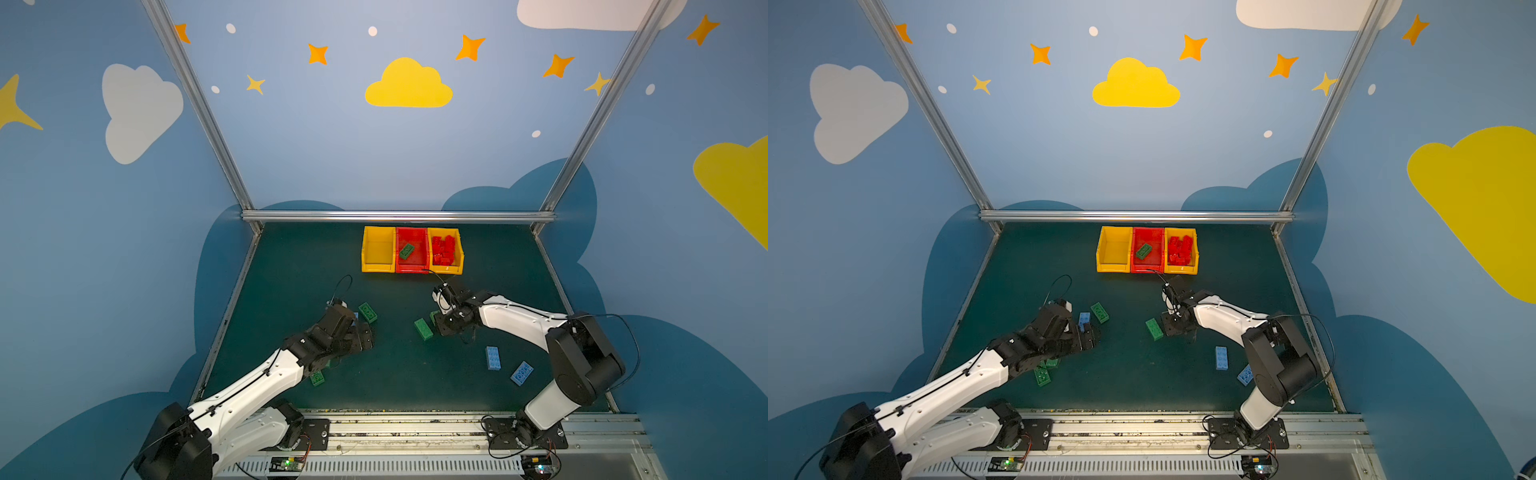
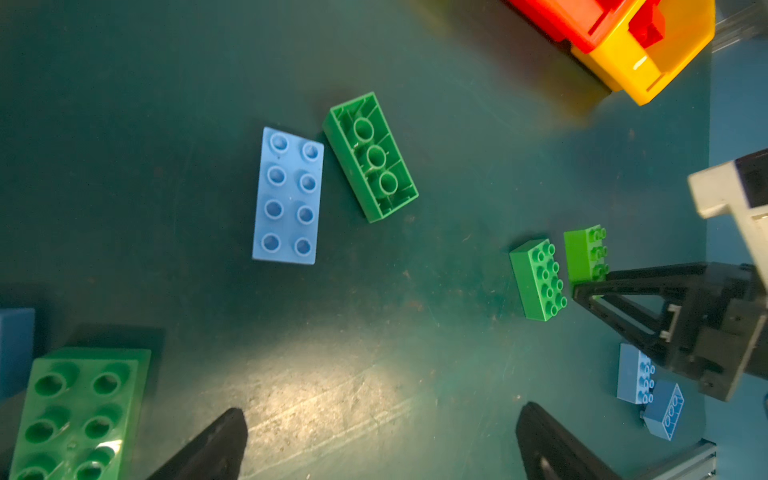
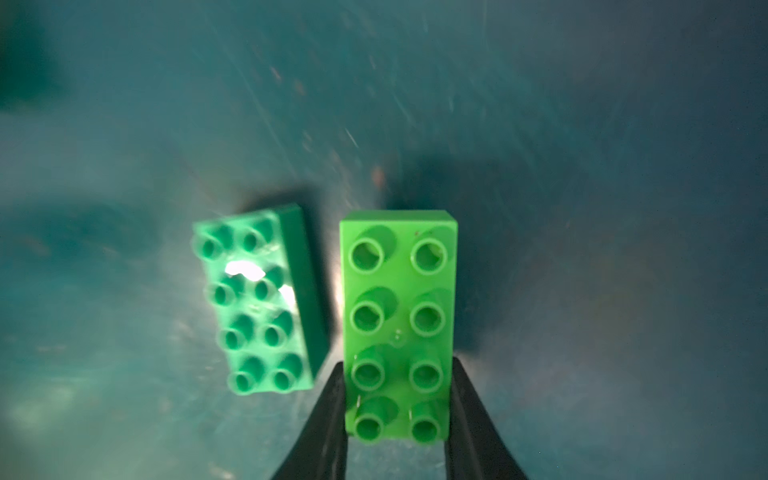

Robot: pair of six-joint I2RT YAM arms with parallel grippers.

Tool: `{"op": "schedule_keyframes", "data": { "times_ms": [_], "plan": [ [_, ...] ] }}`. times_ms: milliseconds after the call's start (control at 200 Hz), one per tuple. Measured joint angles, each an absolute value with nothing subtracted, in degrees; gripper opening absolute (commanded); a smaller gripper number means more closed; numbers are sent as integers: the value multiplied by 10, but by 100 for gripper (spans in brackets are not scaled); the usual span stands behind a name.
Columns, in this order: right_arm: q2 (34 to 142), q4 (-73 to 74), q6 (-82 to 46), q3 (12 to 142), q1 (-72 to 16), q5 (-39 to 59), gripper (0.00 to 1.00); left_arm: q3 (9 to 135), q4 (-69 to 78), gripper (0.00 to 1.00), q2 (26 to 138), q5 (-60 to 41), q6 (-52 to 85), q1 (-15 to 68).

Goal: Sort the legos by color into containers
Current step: 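Carry the light green brick with the right gripper into the red bin and release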

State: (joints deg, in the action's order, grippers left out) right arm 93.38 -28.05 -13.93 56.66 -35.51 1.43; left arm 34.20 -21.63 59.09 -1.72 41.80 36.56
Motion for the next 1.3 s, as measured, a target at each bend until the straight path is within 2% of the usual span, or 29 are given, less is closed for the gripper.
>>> {"op": "schedule_keyframes", "data": {
  "times_ms": [200, 626, 716, 796, 841, 911, 1041, 1301],
  "plan": [
    [983, -311, -127, 742, -349, 13, 27, 356, -213, 100, 603, -1, 406, 357],
    [1316, -365, -90, 1185, -303, -18, 28, 377, -235, 100, 607, 25, 387, 300],
    [1366, -376, -87, 1242, -296, -30, 40, 377, -241, 100, 597, 31, 385, 292],
    [1404, -389, -84, 1292, -290, -38, 61, 377, -245, 100, 590, 34, 385, 288],
    [1418, -392, -77, 1316, -288, -38, 69, 377, -247, 100, 587, 35, 386, 286],
    [1421, -403, -74, 1331, -289, -41, 74, 377, -251, 100, 584, 36, 386, 284],
    [1390, -409, -70, 1313, -290, -41, 75, 376, -256, 100, 576, 35, 386, 283],
    [1182, -391, -71, 1128, -296, -25, 75, 367, -256, 100, 546, 30, 394, 282]
  ]
}}
